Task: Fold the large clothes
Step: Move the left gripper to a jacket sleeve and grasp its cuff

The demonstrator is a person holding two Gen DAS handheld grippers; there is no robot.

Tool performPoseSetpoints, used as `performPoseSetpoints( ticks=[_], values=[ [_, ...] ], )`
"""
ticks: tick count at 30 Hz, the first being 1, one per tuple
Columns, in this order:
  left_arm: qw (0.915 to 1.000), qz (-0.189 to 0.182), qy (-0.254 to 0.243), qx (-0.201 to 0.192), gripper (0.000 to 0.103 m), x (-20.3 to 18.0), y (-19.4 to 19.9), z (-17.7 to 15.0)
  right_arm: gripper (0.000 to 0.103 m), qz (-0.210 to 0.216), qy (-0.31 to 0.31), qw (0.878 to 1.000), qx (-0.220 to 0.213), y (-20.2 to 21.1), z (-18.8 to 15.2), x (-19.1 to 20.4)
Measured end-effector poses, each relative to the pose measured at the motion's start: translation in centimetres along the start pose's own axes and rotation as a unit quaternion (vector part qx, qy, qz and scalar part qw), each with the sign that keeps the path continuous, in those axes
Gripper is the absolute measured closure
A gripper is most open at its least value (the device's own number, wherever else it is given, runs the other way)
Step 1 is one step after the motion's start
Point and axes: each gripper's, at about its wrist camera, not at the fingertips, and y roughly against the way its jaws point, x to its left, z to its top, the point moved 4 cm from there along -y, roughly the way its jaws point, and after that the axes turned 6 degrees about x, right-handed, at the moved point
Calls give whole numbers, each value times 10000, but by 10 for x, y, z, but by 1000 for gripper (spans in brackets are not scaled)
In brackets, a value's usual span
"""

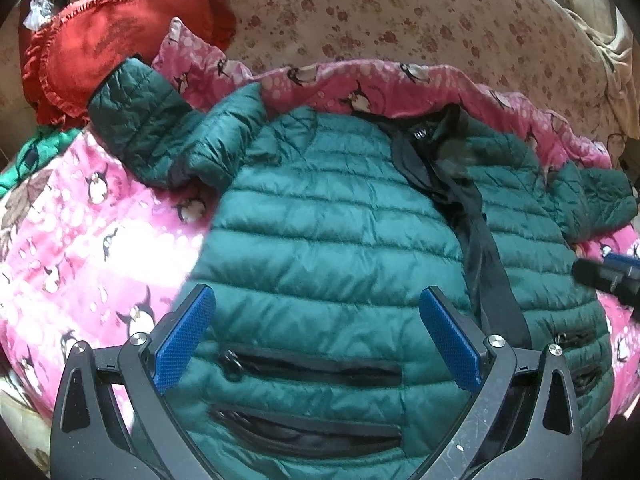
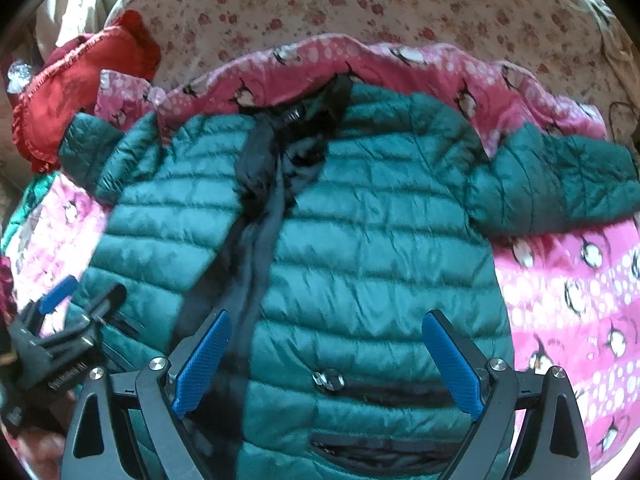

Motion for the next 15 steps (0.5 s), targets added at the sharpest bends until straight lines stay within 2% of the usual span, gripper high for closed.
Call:
performPoseSetpoints(
  ticks=[2, 4, 7, 10, 15],
  values=[
    [10000, 44, 20, -55, 1, 4, 2, 7, 7, 208, -91, 9997, 72, 4, 17, 1],
    [9999, 92, 39, -115, 1, 9, 4, 15, 7, 716, -298, 9969, 119, 7, 34, 2],
    [9996, 197, 56, -178, 1, 17, 4, 26, 7, 1187, -597, 9911, -43, 10, 53, 2],
    [9994, 256, 124, -207, 1, 27, 0, 36, 7, 1128, -315, 9928, -234, 7, 67, 11],
    [9991, 291, 241, -171, 1, 42, -12, 48, 7, 869, -30, 9962, -28, -23, 71, 21]
  ],
)
